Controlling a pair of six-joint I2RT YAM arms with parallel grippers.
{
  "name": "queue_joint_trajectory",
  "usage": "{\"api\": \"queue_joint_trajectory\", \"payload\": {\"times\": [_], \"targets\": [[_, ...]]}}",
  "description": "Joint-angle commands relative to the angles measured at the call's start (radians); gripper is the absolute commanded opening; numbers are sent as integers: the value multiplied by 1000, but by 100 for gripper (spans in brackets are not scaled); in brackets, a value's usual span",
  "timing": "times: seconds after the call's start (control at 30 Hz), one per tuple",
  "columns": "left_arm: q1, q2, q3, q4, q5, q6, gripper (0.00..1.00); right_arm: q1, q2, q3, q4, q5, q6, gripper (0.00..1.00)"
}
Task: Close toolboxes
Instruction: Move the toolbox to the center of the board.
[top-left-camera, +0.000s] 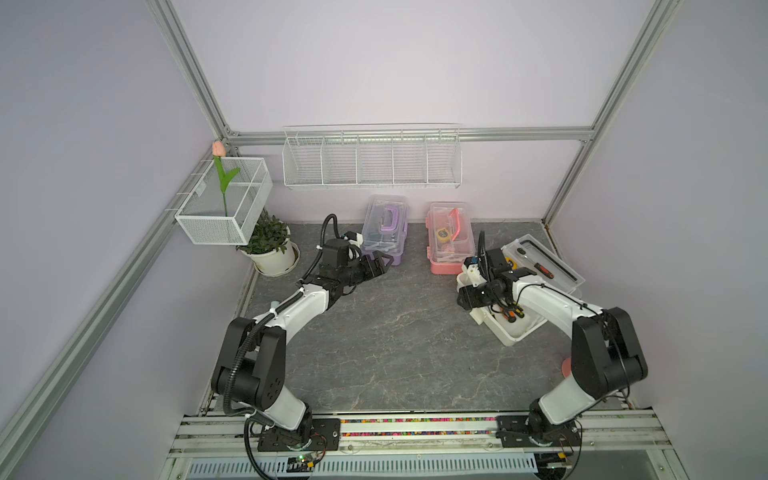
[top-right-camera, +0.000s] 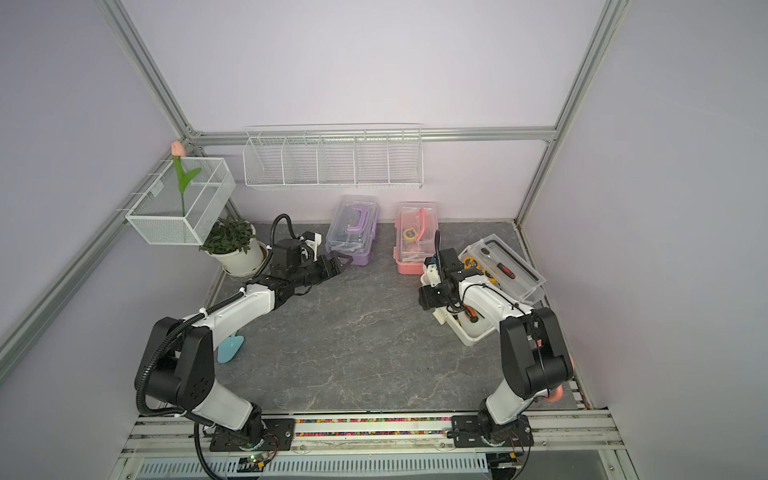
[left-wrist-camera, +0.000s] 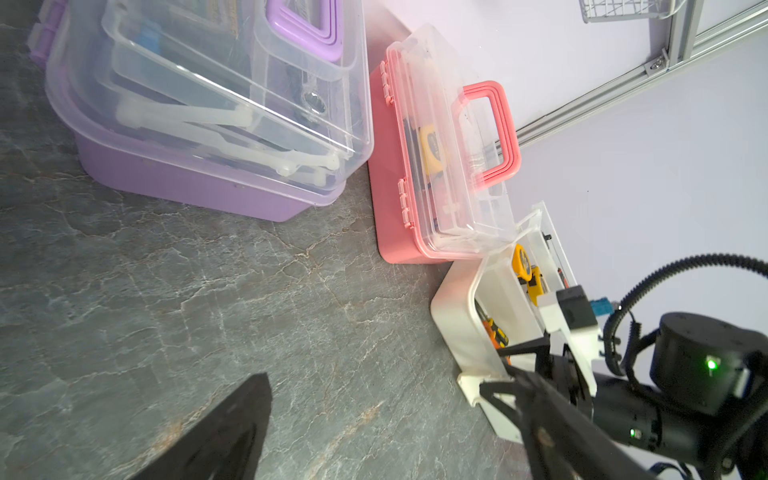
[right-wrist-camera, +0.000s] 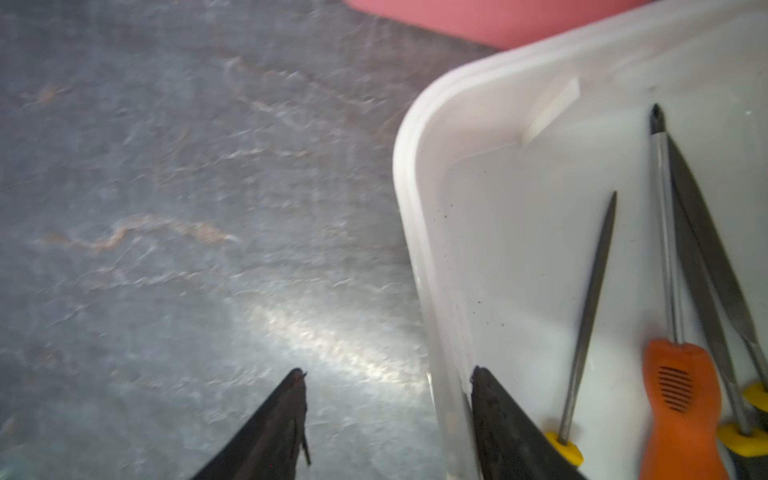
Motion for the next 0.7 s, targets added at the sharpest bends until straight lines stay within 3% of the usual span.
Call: {"api": "queue_joint_trajectory", "payload": {"times": [0.0, 0.17, 0.47, 0.57, 0.67], "targets": [[0, -39, -21, 1, -3, 13, 93, 65, -43, -72, -5, -92, 94, 65], [0, -71, -39, -11, -16, 22, 93, 197, -59, -108, 63, -146, 175, 64], [39, -144, -82, -72, -53, 34, 94, 430, 90, 60, 81, -221, 195, 63], [55, -177, -118, -82, -66, 38, 94, 444, 87, 78, 94, -215, 222, 63], [58, -183, -125, -123, -65, 76, 94, 431, 20, 84, 73, -134, 235, 63]]}}
